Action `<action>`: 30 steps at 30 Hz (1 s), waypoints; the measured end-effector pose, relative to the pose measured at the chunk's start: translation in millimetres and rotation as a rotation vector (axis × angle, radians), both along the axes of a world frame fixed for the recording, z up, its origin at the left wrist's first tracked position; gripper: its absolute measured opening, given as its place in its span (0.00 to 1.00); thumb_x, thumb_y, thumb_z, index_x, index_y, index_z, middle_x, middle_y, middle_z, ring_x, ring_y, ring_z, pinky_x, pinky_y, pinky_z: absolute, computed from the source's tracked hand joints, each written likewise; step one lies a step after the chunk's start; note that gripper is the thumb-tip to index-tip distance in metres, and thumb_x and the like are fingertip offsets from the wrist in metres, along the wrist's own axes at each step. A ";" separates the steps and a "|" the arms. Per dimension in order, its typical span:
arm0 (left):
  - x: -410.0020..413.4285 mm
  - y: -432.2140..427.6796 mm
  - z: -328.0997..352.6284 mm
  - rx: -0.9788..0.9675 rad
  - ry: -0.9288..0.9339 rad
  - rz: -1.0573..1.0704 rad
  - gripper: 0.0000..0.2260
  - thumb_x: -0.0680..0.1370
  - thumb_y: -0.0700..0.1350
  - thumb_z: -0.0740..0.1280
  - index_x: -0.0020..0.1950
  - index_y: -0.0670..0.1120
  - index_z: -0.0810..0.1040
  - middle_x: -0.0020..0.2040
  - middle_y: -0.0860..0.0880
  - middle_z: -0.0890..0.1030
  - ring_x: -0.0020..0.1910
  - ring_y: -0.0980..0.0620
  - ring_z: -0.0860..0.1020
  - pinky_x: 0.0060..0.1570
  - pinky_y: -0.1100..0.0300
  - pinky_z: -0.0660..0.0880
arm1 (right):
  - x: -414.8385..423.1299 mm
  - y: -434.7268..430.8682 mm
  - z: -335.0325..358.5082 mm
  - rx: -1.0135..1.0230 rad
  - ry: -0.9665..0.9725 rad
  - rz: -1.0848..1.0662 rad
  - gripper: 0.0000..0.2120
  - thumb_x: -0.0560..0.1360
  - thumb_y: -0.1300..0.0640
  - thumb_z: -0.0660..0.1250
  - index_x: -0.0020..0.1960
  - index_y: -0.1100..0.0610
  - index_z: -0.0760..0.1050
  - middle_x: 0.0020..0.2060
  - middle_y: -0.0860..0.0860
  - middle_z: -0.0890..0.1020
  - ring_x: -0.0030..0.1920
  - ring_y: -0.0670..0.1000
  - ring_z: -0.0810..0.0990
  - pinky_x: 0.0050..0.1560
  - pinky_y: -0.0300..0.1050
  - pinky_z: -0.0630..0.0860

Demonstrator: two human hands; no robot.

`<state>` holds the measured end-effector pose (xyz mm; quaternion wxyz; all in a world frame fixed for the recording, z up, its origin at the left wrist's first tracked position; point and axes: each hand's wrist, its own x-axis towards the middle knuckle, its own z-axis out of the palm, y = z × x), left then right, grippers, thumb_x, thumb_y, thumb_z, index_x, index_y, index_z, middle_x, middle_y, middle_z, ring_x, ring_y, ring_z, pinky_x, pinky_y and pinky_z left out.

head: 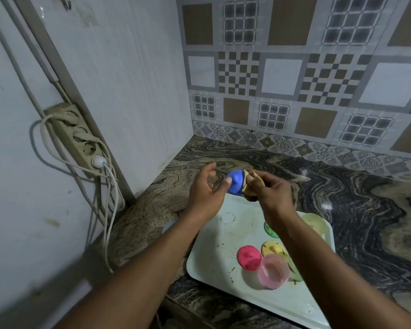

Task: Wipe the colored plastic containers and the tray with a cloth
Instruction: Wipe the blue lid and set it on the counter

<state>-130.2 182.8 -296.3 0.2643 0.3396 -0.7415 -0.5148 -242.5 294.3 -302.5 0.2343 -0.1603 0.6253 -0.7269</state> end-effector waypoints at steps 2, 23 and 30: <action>6.3 -6.6 8.6 -0.172 -0.053 -0.166 0.21 0.77 0.49 0.73 0.69 0.55 0.76 0.63 0.54 0.78 0.59 0.55 0.78 0.58 0.54 0.78 | -6.0 1.3 9.5 0.069 0.103 0.060 0.07 0.79 0.63 0.69 0.55 0.61 0.84 0.42 0.60 0.85 0.37 0.55 0.81 0.35 0.44 0.79; 14.8 -31.3 -8.0 -0.472 -0.004 -0.036 0.07 0.77 0.44 0.69 0.42 0.49 0.72 0.52 0.52 0.84 0.52 0.50 0.82 0.47 0.46 0.81 | 20.5 -26.5 25.0 0.031 -0.319 0.342 0.11 0.83 0.61 0.62 0.59 0.66 0.79 0.51 0.62 0.86 0.50 0.61 0.85 0.53 0.57 0.82; 16.5 -25.2 -12.1 -0.395 -0.037 0.132 0.12 0.78 0.47 0.70 0.38 0.46 0.72 0.41 0.47 0.82 0.42 0.48 0.80 0.42 0.51 0.77 | 6.9 -49.9 3.3 0.094 -0.368 0.303 0.09 0.82 0.62 0.64 0.52 0.64 0.82 0.45 0.61 0.86 0.39 0.57 0.84 0.32 0.47 0.82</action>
